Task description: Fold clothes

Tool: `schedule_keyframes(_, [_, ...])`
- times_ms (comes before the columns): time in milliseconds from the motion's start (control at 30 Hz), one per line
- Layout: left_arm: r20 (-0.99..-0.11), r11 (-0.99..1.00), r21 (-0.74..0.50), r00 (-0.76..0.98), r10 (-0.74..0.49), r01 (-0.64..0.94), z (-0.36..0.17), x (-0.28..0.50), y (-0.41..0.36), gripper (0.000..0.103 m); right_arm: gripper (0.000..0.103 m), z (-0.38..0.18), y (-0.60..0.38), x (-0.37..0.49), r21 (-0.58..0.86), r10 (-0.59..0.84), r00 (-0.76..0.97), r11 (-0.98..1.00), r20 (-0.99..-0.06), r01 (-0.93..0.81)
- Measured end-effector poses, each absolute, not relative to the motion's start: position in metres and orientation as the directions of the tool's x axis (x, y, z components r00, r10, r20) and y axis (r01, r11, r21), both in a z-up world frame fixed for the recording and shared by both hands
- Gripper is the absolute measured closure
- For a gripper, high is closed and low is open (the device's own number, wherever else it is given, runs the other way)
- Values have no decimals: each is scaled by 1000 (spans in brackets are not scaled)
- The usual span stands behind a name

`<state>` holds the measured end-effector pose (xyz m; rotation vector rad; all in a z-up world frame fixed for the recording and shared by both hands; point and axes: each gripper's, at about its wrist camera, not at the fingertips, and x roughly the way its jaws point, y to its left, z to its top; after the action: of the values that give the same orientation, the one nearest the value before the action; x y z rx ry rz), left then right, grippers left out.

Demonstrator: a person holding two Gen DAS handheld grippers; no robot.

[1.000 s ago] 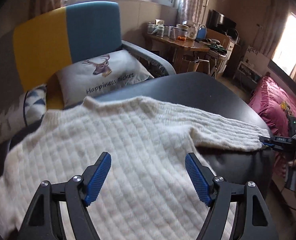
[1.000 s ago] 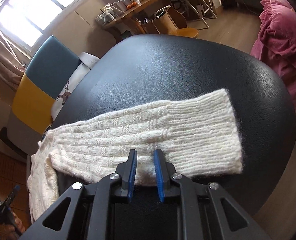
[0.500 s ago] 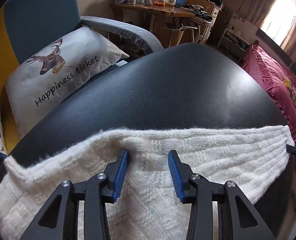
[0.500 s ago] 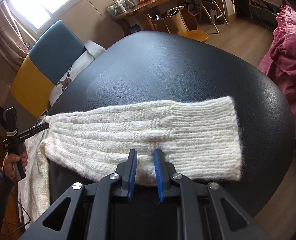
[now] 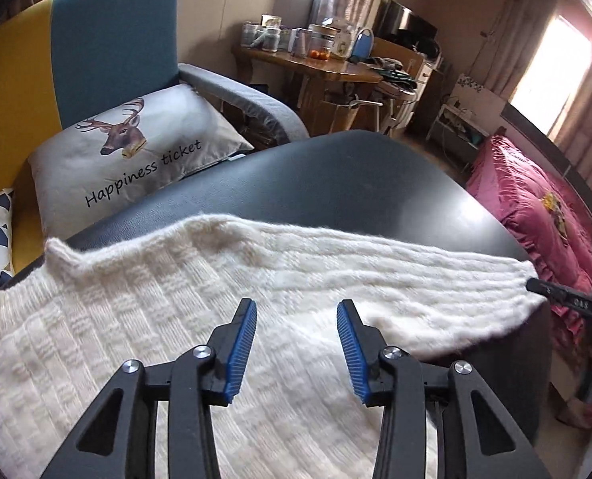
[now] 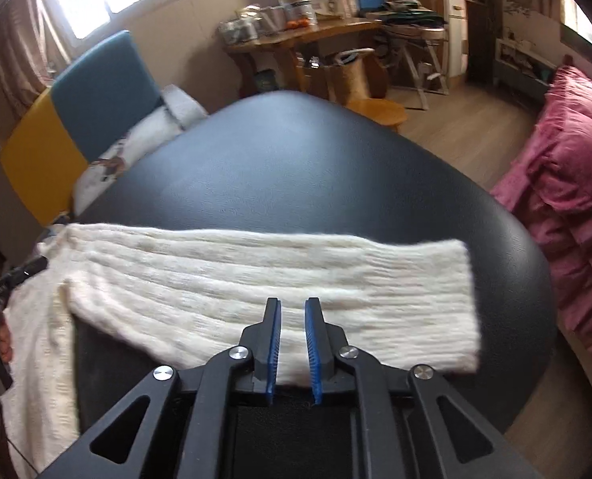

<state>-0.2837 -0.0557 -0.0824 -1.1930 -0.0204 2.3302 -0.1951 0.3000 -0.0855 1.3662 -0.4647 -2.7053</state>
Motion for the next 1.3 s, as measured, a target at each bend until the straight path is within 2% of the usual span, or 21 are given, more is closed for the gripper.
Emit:
schedule_keyframes(167, [-752, -811, -290, -404, 521, -508, -86, -233, -41, 60, 90, -69, 217, -223, 446, -469, -543, -876, -697, 184])
schedule_keyframes(267, [-755, -796, -307, -376, 537, -522, -91, -215, -35, 60, 90, -74, 169, -245, 467, -536, -470, -844, -702, 264])
schedule_keyframes(400, [-763, -780, -341, -330, 555, -525, -102, -208, -33, 60, 90, -90, 127, -273, 443, -533, -393, -845, -750, 300])
schedule_keyframes(533, [-785, -757, -384, -245, 569, -529, -124, -199, -31, 60, 91, -118, 111, -295, 292, -372, -330, -918, -867, 268])
schedule_keyframes(567, [-780, -753, -390, -244, 576, -530, -126, -196, -34, 60, 95, -122, 112, -298, 260, -339, -336, -930, -879, 260])
schedule_keyframes(833, [-735, -750, -473, -262, 625, -463, -119, -187, -50, 60, 96, -126, 124, -305, 243, -319, -383, -941, -867, 234])
schedule_keyframes(933, [-698, -769, -478, -348, 626, -425, -98, -178, -66, 59, 93, -117, 128, -298, 276, -344, -399, -936, -850, 218])
schedule_keyframes(1033, [-659, -789, -496, -434, 614, -363, -76, -160, -100, 56, 89, -94, 123, -272, 342, -439, -408, -894, -801, 290])
schedule_keyframes(1200, [-683, -846, -441, -500, 532, -298, -66, -101, -148, 53, 89, -73, 96, -200, 520, -648, -218, -733, -730, 439])
schedule_keyframes(1300, [-707, -867, -436, -505, 496, -242, -76, -60, -177, 53, 89, -76, 88, -156, 571, -680, -111, -683, -725, 455])
